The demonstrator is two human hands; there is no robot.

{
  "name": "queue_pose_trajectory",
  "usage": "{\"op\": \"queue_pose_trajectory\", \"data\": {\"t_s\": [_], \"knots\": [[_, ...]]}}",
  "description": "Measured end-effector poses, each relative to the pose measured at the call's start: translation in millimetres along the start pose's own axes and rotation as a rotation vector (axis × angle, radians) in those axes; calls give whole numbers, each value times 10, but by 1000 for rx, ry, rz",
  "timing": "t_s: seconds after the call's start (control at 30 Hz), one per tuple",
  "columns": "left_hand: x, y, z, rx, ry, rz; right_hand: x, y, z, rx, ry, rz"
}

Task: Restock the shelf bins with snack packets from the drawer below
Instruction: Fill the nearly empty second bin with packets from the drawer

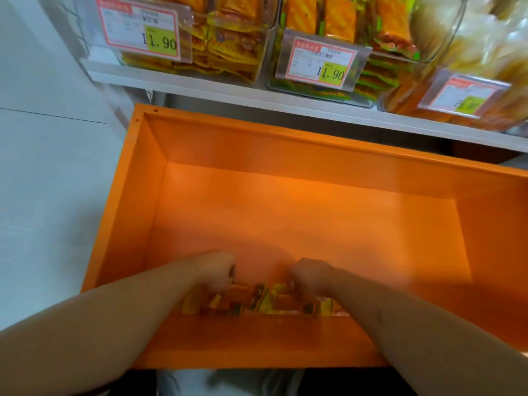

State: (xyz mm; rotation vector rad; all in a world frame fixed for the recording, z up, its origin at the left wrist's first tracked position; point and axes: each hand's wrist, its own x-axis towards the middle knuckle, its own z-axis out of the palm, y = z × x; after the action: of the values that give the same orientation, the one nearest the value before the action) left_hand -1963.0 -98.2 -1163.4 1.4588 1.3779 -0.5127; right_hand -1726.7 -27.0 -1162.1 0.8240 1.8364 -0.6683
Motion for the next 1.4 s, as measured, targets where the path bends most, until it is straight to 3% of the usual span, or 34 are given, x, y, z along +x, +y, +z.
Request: {"op": "queue_pose_trajectory", "data": {"t_s": [0.17, 0.43, 0.57, 0.67, 0.83, 1.0, 1.17, 1.4], "knots": [[-205, 24, -215, -179, 109, -35, -207, 98, -282, 180, 58, 8], [-959, 244, -942, -382, 332, 25, -1305, 185, -1097, 584, 394, -17], [-1651, 364, -1395, -682, 549, 127, -1988, 103, -1340, 778, 564, -106], [-2205, 494, -1605, -1061, 543, 249, -2445, 42, -1421, 991, 631, -220], [-2791, 591, -1629, -1303, 589, 407, -2993, -96, -1433, 1059, 885, -312], [-2907, 709, -1638, -1366, 598, 440, -3058, -264, -1489, 914, 1271, -384], [-2857, 809, -1682, -1372, 534, 468, -2950, -414, -1479, 534, 1539, -364], [-2697, 796, -1758, -1497, 454, 525, -2756, -484, -1514, 68, 1572, -437]]}}
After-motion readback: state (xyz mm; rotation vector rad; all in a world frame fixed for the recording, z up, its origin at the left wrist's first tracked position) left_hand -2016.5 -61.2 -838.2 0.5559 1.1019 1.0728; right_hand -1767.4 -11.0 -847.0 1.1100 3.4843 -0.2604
